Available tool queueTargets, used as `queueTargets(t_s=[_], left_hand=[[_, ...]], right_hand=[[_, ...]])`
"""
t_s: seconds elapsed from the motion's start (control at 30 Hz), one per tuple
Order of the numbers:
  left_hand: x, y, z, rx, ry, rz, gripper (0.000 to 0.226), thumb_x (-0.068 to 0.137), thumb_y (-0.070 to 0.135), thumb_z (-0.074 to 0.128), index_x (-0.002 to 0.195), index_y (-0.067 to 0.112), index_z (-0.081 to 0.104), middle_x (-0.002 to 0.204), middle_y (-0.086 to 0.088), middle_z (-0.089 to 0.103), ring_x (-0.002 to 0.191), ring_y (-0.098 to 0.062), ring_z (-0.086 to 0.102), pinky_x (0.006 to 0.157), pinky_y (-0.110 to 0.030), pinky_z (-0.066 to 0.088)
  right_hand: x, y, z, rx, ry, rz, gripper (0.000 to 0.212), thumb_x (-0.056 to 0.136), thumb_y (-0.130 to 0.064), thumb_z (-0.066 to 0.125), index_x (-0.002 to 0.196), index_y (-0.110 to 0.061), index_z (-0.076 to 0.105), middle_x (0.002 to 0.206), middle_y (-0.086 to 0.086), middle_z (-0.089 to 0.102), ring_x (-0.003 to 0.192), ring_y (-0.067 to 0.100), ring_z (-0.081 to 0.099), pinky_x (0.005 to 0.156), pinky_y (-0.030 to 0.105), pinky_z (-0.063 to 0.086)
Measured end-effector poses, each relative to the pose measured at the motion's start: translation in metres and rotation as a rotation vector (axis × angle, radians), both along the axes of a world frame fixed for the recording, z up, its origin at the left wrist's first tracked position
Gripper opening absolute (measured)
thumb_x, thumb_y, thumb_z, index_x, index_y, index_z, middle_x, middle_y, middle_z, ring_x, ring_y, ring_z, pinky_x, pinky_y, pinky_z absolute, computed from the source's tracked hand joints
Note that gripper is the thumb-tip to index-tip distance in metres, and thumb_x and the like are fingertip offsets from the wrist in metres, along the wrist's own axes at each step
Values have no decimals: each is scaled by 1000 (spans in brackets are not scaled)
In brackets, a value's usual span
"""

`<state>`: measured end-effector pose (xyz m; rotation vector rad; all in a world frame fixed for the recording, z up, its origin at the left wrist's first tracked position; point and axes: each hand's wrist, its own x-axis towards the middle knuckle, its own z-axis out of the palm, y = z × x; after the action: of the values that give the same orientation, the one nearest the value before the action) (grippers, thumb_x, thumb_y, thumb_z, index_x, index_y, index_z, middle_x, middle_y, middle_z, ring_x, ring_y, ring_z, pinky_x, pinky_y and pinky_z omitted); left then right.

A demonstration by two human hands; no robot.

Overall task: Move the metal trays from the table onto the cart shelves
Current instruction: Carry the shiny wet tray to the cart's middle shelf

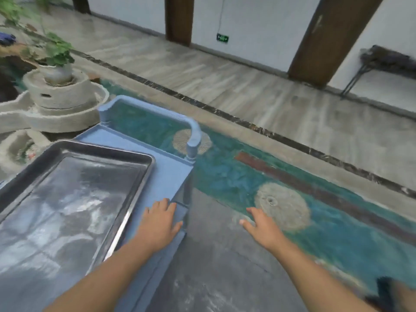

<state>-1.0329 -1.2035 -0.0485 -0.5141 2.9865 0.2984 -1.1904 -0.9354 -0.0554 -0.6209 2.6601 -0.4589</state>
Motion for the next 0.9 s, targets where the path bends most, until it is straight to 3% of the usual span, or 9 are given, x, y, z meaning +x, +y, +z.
queueTargets(t_s=[0.17, 0.37, 0.63, 0.9], left_hand=[[-55, 89, 6, 41, -15, -290, 51, 94, 53, 45, 131, 19, 47, 128, -2, 50, 121, -24, 51, 96, -39, 45], [-79, 218, 11, 62, -32, -576, 53, 93, 54, 45, 132, 18, 47, 131, -2, 50, 122, -25, 51, 98, -38, 46], [-45, 407, 20, 88, -49, -846, 58, 94, 53, 47, 139, 16, 42, 137, -5, 50, 126, -25, 49, 100, -39, 44], [3, 575, 24, 40, -54, -1213, 64, 92, 58, 46, 142, 18, 41, 141, -3, 49, 127, -22, 49, 102, -38, 44]], right_hand=[[23, 126, 10, -48, 34, -306, 47, 93, -40, 58, 130, -11, 55, 133, 10, 59, 124, 23, 54, 100, 30, 39], [91, 276, 13, -71, 73, -586, 52, 93, -42, 58, 133, -10, 53, 135, 11, 57, 127, 24, 51, 104, 31, 35], [228, 449, 9, -139, 72, -902, 56, 91, -50, 55, 136, -16, 49, 132, 5, 54, 122, 21, 53, 99, 33, 41], [372, 570, 9, -235, 135, -1268, 55, 89, -49, 60, 133, -16, 53, 129, 5, 59, 114, 21, 60, 99, 36, 47]])
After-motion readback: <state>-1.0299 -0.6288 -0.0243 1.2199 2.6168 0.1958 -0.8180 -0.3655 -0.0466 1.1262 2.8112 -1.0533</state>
